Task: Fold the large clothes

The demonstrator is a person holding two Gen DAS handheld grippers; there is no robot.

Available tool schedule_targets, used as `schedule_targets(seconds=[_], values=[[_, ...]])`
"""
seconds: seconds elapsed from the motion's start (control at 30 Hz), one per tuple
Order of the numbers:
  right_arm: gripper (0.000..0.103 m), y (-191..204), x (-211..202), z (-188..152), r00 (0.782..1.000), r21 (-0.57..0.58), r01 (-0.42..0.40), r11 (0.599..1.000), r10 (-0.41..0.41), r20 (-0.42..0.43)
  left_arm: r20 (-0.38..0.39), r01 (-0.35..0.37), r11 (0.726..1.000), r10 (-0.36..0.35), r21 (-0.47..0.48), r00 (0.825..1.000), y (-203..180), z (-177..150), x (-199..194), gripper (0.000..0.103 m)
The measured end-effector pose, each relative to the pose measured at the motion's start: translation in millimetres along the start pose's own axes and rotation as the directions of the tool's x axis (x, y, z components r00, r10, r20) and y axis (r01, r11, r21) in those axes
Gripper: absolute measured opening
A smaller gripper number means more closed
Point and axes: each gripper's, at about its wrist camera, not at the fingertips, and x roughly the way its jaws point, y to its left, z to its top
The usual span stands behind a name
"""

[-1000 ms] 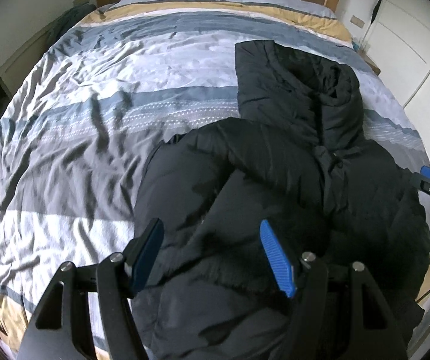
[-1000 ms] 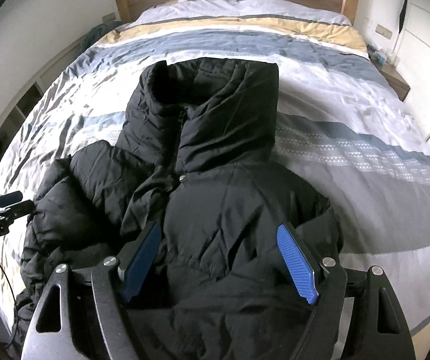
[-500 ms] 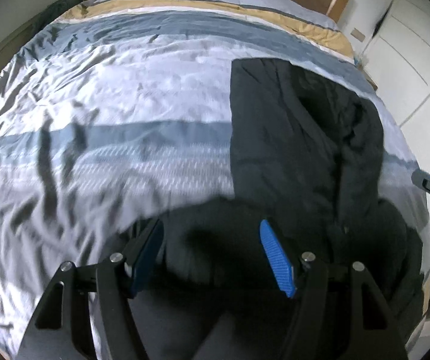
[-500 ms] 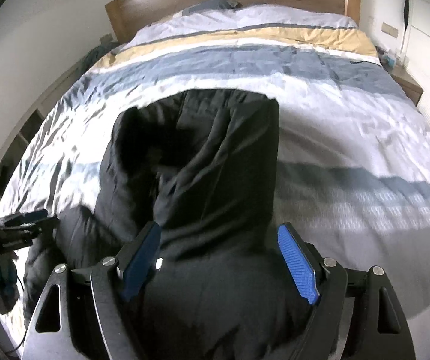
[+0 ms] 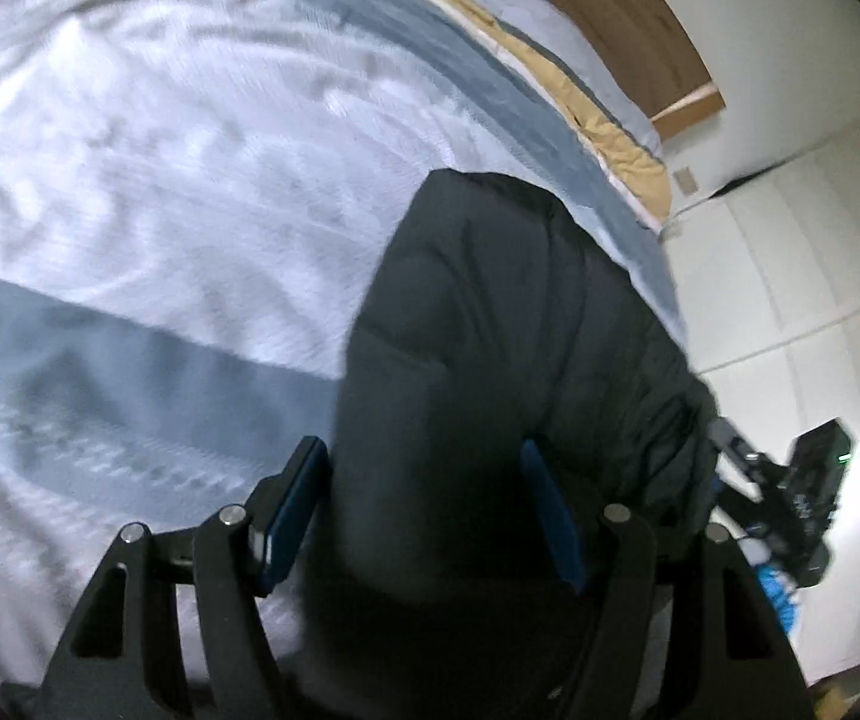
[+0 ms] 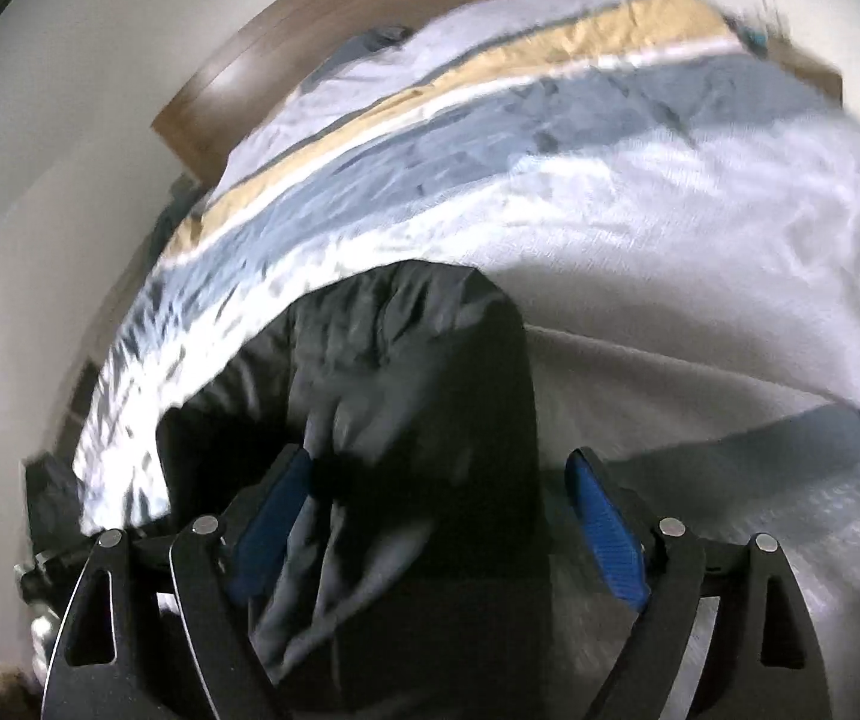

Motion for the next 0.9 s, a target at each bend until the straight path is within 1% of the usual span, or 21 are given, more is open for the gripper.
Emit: schedule_targets(seconds=[0.03,0.1,0.13,0.17,0.2,0.23,0.27,0.3,0.4,0.5,0.6,0.73,0.83,0.9], values=[[0.086,-2,9,6,1.0,0.019,0.005,1.0,-0.005,-0.008,-0.024,-0.005,1.0,0.005,-0.011,1.0,-2,3,11,0.066],[0.086,-3,23,16,0.999,0.031,0.021,0.999,-0.02,-0.033,-0.046,-0.039,0.999,0.038,-0.014,0.998,-5,4,24,0.064],[0.076,-2,27,19,0.998,0.034,0.033,0.999,-0.031,-0.048,-0.048,-0.03,0.999,0.029,-0.017,0.998,-7,3,26,0.064],[0.047,1,32,21,0.997,0.034,0.025,0.999,-0.022,-0.075,-0.044,-0.028,0.999,0.027,-0.022,0.999,-8,2,27,0.049],[0.035,6,36,23,0.994,0.016,0.037,0.999,-0.035,-0.105,-0.048,-0.031,0.999,0.029,-0.024,0.998,-9,1,27,0.04],[0.022,13,37,23,0.99,-0.018,0.071,0.997,-0.073,-0.123,-0.053,-0.039,0.999,0.038,-0.022,0.998,-11,0,26,0.028],[0.017,16,34,22,0.988,-0.035,0.079,0.996,-0.083,-0.13,-0.052,-0.043,0.999,0.042,-0.016,0.998,-12,0,24,0.019],[0.016,21,29,21,0.987,-0.049,0.082,0.995,-0.088,-0.134,-0.047,-0.045,0.999,0.045,-0.006,0.998,-15,-2,19,0.015],[0.013,36,5,18,0.987,-0.1,0.092,0.991,-0.105,-0.124,-0.026,-0.045,0.999,0.046,0.015,0.999,-24,-7,1,0.011],[0.013,51,-24,14,0.988,-0.149,0.094,0.984,-0.111,-0.108,0.002,-0.036,0.998,0.035,0.048,0.999,-34,-20,-28,0.011],[0.013,65,-63,0,0.99,-0.175,0.092,0.98,-0.108,-0.086,0.028,-0.017,0.997,0.015,0.071,0.999,-43,-40,-60,0.011],[0.013,80,-115,-27,0.996,-0.186,0.062,0.981,-0.074,-0.056,0.062,-0.007,0.992,-0.001,0.126,0.998,-51,-74,-107,0.011],[0.013,91,-157,-62,0.998,-0.223,0.041,0.974,-0.049,-0.032,0.078,0.01,0.986,-0.023,0.167,0.997,-49,-111,-141,0.01],[0.013,96,-175,-84,0.999,-0.238,0.037,0.971,-0.043,-0.02,0.079,0.021,0.984,-0.035,0.176,0.996,-43,-131,-155,0.01]])
